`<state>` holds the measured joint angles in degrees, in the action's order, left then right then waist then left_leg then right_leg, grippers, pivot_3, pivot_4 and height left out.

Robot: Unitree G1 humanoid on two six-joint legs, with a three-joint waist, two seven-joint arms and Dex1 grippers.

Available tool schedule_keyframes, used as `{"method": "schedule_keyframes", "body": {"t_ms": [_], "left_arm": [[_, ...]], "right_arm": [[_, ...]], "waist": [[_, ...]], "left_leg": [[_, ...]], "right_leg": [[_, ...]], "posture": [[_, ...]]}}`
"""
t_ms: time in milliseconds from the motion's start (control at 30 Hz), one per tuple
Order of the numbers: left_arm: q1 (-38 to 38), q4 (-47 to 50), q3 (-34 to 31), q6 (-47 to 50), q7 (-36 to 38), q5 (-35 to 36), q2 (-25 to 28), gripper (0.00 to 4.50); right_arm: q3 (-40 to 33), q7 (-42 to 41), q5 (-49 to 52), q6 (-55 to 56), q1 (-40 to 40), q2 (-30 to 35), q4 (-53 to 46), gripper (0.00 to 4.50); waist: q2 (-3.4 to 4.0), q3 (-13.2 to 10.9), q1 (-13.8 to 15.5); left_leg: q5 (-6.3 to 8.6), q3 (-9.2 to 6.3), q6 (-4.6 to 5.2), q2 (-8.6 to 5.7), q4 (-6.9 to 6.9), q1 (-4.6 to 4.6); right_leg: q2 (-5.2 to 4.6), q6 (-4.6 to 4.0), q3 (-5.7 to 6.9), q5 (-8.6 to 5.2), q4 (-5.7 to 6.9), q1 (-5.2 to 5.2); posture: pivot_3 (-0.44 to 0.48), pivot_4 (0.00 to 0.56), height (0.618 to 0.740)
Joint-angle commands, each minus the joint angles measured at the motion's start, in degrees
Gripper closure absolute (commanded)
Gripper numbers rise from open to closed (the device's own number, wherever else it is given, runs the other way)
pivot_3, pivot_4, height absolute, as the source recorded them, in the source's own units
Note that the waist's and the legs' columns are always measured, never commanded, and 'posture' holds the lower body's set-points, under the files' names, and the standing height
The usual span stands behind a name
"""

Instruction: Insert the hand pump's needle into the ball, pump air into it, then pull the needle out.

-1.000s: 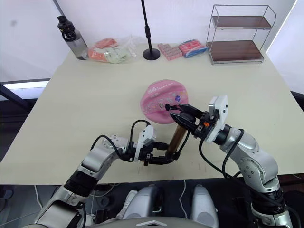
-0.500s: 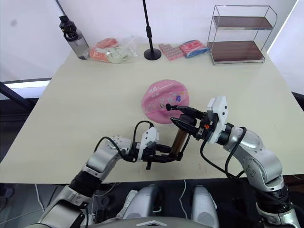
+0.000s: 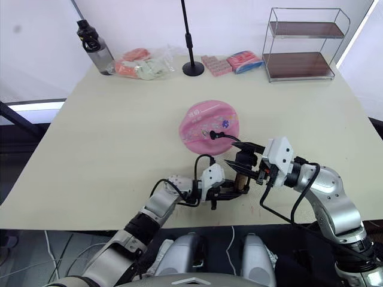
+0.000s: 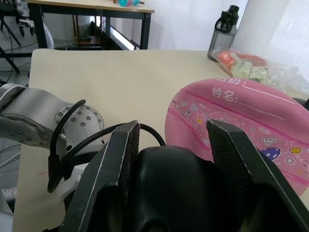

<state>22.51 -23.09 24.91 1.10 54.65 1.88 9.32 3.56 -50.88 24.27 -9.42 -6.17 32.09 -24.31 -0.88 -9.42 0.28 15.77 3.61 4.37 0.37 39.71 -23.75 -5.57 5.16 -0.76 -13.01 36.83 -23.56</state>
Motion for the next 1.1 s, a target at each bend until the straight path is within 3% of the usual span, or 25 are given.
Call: {"method": "schedule_keyframes", "body": {"t_ms": [33, 333, 1033, 1100], "left_arm": [[1.27, -2.85, -2.49, -0.95, -4.32, -0.74, -0.90, 3.43], [1.58, -6.66, -2.57, -3.17, -4.47, -1.86, -1.60, 3.43], [1.30, -8.53, -2.58, -3.85, -4.40, -2.37, -0.80, 3.43], [1.29, -8.65, -2.61, -3.90, -4.40, -2.42, -0.72, 3.43]], "right_arm": [[1.79, -1.85, -0.43, 0.46, 2.67, 0.71, -0.65, 2.70], [1.36, -1.69, 0.20, -0.28, 3.72, 1.07, -1.04, 2.70], [-2.85, 0.99, 13.61, -19.10, 3.55, 1.35, -5.76, 2.70], [-3.46, 1.43, 15.41, -20.88, 3.48, 1.20, -6.16, 2.70]], "waist": [[0.00, 0.00, 0.29], [-0.12, 0.17, 0.53], [-0.06, 0.22, 0.56], [-0.05, 0.22, 0.55]], "left_leg": [[0.00, 0.00, 0.00, 0.01, 0.05, 0.00], [-0.03, -0.02, 0.17, 0.04, 0.50, -0.01], [0.11, -0.66, -0.08, 0.05, 0.45, -0.24], [0.11, -0.68, -0.09, 0.05, 0.41, -0.26]], "right_leg": [[0.00, -0.08, 0.01, -0.02, 0.00, 0.02], [-0.25, -0.18, 0.18, 0.26, -0.06, 0.19], [-0.80, -0.33, 0.77, 0.33, -0.49, 0.38], [-1.39, -0.49, 1.40, 0.44, -0.58, 0.39]], "posture": [[0.000, 0.150, 0.740], [0.000, 0.150, 0.740], [0.000, 0.150, 0.740], [0.000, 0.150, 0.740]]}}
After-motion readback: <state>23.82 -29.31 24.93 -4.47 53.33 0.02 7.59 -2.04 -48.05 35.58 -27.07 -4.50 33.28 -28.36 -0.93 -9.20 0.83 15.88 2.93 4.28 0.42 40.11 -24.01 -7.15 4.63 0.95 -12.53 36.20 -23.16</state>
